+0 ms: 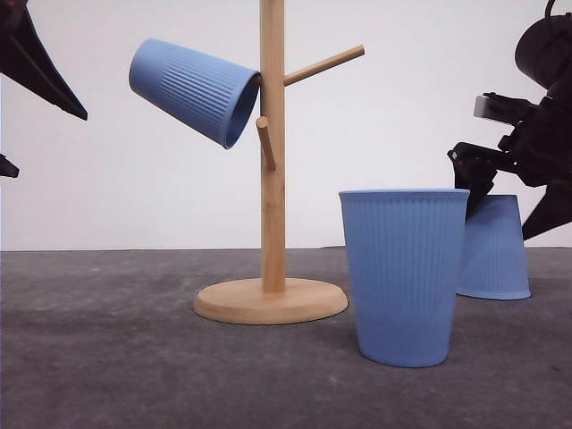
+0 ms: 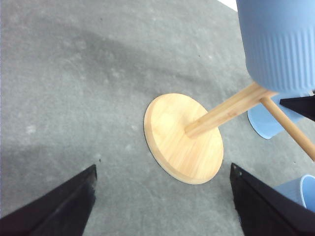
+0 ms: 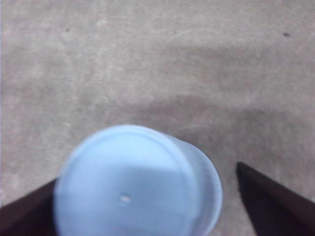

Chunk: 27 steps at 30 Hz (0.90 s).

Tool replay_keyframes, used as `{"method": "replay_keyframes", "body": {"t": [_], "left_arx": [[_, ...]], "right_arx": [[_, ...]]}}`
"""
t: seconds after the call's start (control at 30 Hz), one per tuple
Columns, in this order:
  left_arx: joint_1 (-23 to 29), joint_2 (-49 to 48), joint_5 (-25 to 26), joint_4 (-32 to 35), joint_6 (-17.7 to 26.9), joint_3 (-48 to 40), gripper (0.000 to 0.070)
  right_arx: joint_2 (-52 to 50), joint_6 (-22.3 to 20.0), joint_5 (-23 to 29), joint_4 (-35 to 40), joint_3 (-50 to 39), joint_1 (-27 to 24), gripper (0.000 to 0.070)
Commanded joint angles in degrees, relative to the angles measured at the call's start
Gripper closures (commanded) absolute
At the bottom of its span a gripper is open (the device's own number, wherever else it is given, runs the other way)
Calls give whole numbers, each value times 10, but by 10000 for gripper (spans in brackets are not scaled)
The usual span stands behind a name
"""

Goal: Place three cups

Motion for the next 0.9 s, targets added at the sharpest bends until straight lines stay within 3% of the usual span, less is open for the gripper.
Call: {"method": "replay_keyframes", "body": {"t": [0.0, 0.27, 0.53, 0.67, 0.8, 0.87], "left_arx": [[-1, 2, -3, 15, 9, 6, 201], [-1, -1, -3, 25, 9, 6, 201], [-1, -1, -3, 25, 9, 6, 201], [-1, -1, -3, 25, 9, 6, 201], [-1, -1, -3, 25, 11, 6, 202], [-1, -1, -3, 25, 12, 6, 202]], "right_arx": [[11, -13, -5, 10, 9, 2, 215], [8, -13, -18, -6, 9, 2, 308], [-70, -10, -65, -66, 8, 0, 310], [-135, 16, -129, -73, 2, -11, 311], [-203, 79, -241, -38, -15, -30, 310], [-238, 106, -265, -22, -24, -37, 310]]}}
